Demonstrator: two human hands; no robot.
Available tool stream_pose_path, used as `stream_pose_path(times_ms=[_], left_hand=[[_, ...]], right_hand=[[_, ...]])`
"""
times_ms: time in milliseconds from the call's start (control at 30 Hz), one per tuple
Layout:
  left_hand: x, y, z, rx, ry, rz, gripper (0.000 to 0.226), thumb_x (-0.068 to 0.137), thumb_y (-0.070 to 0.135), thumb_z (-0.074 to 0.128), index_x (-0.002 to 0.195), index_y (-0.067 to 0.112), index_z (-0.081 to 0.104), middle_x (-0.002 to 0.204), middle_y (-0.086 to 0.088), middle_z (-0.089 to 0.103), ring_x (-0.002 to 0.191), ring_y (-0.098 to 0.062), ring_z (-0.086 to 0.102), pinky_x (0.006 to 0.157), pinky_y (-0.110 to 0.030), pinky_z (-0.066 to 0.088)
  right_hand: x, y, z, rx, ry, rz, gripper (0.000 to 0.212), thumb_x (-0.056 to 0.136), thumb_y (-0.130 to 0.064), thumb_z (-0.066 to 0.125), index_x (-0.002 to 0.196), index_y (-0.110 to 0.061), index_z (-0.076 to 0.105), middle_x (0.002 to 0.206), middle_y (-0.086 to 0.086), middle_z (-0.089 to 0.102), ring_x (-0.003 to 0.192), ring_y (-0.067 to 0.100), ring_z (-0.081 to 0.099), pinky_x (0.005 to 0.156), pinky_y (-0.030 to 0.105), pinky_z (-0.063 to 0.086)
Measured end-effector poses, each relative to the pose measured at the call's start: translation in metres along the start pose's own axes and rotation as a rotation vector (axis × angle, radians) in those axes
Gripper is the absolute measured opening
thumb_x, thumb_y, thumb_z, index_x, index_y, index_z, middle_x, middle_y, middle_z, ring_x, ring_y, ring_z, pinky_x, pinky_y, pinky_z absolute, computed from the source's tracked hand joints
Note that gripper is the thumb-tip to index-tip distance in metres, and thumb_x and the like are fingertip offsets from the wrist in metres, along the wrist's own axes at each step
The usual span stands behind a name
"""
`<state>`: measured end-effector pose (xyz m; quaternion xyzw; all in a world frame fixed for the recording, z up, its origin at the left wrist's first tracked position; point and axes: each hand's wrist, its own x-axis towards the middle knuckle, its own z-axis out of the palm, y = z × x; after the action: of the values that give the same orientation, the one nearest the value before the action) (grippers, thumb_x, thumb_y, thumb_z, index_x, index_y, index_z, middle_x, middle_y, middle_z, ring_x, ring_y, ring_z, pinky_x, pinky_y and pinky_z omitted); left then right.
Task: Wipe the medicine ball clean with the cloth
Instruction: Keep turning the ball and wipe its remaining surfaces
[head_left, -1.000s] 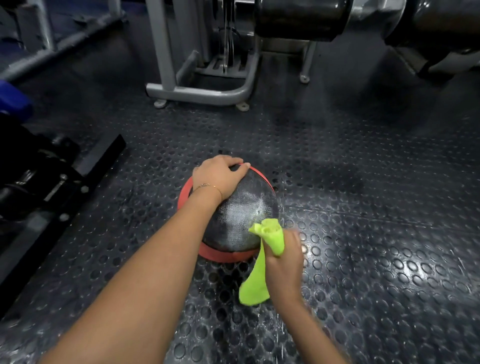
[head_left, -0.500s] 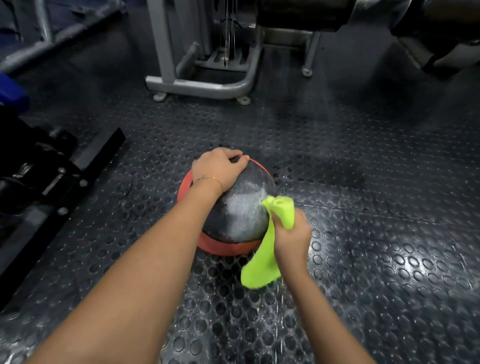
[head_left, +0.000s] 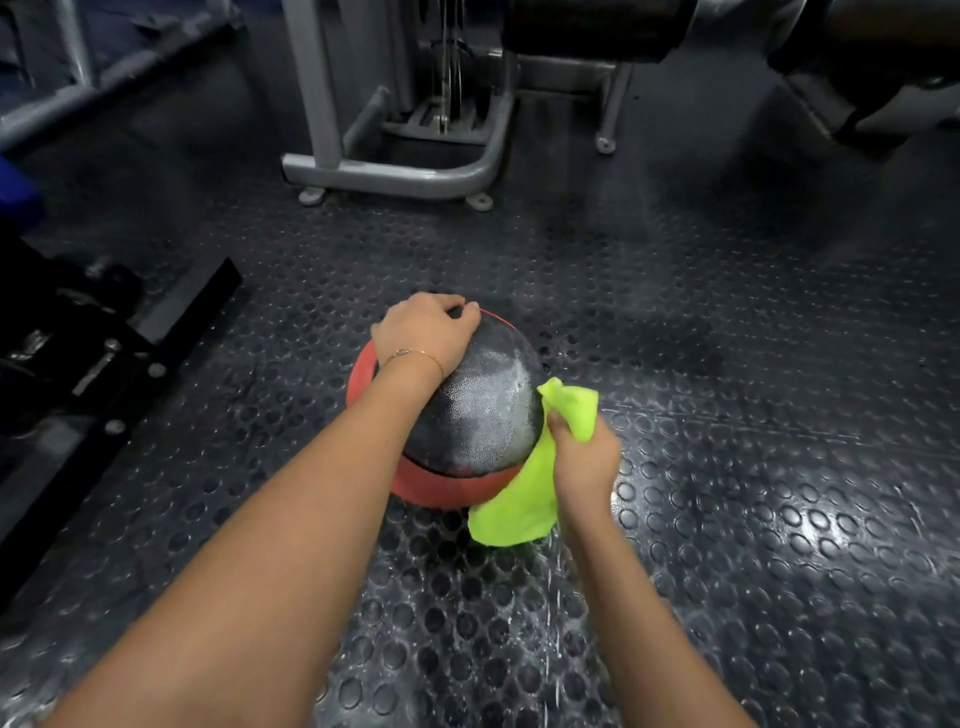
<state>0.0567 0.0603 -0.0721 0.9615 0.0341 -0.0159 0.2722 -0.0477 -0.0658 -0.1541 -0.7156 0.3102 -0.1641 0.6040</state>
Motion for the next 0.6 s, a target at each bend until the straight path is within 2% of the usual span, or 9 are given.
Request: stream_pose_path(times_ms=[67,200,267,333,433,500,600], left_hand=[[-0.002,0.002,0.001,-0.013,0.023,-0.045,0.034,0.089,0.049,0.043,0.115,0.039,0.064,0.121,-0.005,0.064,0.114,-0.03,0.055,0.1,-0.042,0.041],[0.001,0.004,-0.001,-0.015,0.053,-0.069,0.033,0.091,0.045,0.042,0.112,0.036,0.066,0.119,-0.009,0.064,0.113,-0.033,0.055,0.098,-0.041,0.042],[0.001,0.004,0.002,0.011,0.038,-0.07,0.035,0.092,0.046,0.039,0.115,0.037,0.064,0.122,-0.009,0.061,0.115,-0.034,0.053,0.099,-0.043,0.041],[0.0,0.004,0.006,0.135,-0.003,-0.081,0.043,0.093,0.048,0.032,0.126,0.034,0.056,0.132,-0.01,0.052,0.12,-0.036,0.046,0.103,-0.049,0.036],[-0.002,0.004,0.008,0.354,-0.086,0.073,0.051,0.096,0.047,0.022,0.139,0.026,0.041,0.142,-0.01,0.039,0.131,-0.036,0.035,0.109,-0.056,0.024],[0.001,-0.001,0.007,0.291,-0.158,0.243,0.045,0.099,0.042,0.022,0.14,0.033,0.038,0.148,0.001,0.035,0.14,-0.026,0.026,0.113,-0.055,0.018],[0.008,-0.007,0.002,0.206,-0.171,0.291,0.041,0.098,0.038,0.026,0.135,0.04,0.045,0.146,0.011,0.04,0.136,-0.018,0.034,0.112,-0.045,0.027]], right_hand=[[-0.004,0.001,0.003,-0.035,0.046,-0.001,0.01,0.084,-0.013,0.063,0.091,-0.007,0.064,0.09,0.013,0.064,0.08,0.024,0.056,0.067,0.028,0.037],[-0.045,0.003,0.002,-0.065,-0.064,-0.264,0.01,0.085,-0.007,0.061,0.09,-0.015,0.065,0.085,-0.003,0.057,0.079,0.013,0.055,0.068,0.022,0.041],[-0.028,0.002,0.0,-0.046,-0.025,-0.18,0.007,0.085,-0.01,0.063,0.091,-0.013,0.065,0.084,0.001,0.059,0.077,0.016,0.054,0.067,0.026,0.039],[0.002,-0.002,0.001,-0.07,-0.002,-0.048,0.009,0.084,-0.014,0.063,0.09,-0.007,0.064,0.084,0.008,0.062,0.079,0.025,0.056,0.067,0.028,0.037],[0.031,-0.005,0.002,-0.161,-0.074,-0.041,0.012,0.085,-0.015,0.061,0.088,-0.003,0.064,0.088,0.017,0.066,0.08,0.026,0.057,0.068,0.033,0.04],[0.031,-0.009,0.0,-0.187,-0.103,-0.074,0.012,0.085,-0.012,0.061,0.09,-0.003,0.065,0.089,0.016,0.066,0.08,0.026,0.057,0.069,0.032,0.04],[0.005,-0.006,-0.004,-0.129,-0.069,-0.09,0.006,0.083,-0.012,0.064,0.088,-0.008,0.064,0.084,0.005,0.062,0.076,0.021,0.055,0.063,0.024,0.038]])
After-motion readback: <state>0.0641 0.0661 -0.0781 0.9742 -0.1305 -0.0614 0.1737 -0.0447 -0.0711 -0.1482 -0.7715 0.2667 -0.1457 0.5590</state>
